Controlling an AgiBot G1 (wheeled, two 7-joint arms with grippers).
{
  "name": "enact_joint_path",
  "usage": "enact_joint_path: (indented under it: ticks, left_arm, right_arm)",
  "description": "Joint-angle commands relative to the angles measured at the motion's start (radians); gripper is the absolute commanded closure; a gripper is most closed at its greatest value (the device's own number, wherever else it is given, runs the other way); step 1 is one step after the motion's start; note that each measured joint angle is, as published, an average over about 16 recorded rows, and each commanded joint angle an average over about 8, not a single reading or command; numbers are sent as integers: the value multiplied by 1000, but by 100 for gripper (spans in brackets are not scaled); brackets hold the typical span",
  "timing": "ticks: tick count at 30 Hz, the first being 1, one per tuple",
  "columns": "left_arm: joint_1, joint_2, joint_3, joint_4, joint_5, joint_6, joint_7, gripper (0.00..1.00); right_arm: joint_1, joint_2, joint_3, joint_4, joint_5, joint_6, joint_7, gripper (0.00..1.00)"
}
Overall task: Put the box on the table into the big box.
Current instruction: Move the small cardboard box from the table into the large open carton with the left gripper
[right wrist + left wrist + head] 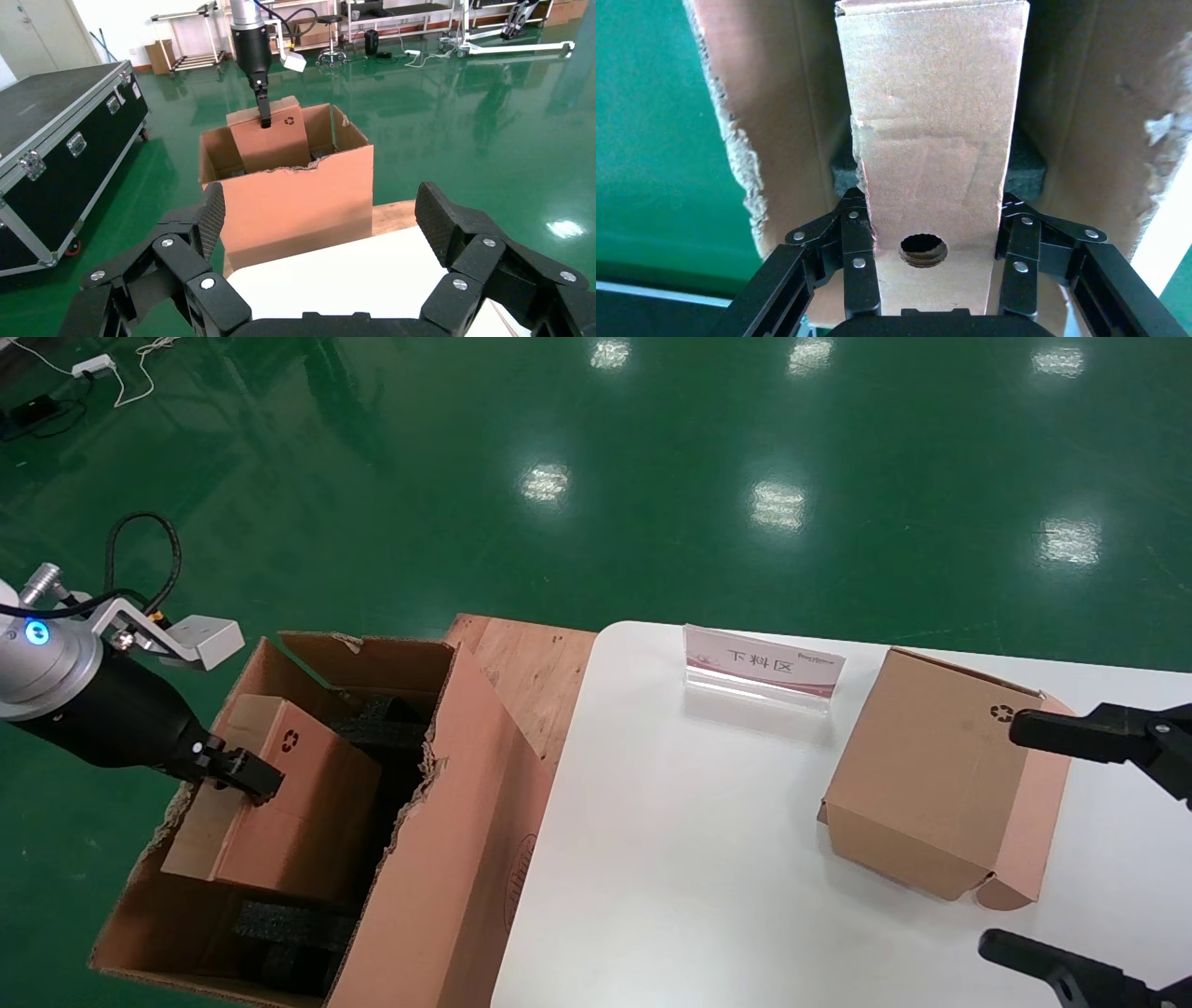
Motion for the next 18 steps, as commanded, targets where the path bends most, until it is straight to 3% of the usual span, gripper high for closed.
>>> enact_joint_path:
  ticks: [1, 18]
  left_arm:
    - [2, -5, 3, 4, 6, 0, 5, 100]
    - [110, -43, 23, 131, 94, -105, 94, 100]
  right_arm:
    - [0, 0, 0, 0, 0, 0, 0, 0]
    - [0, 0, 0, 0, 0, 0, 0, 0]
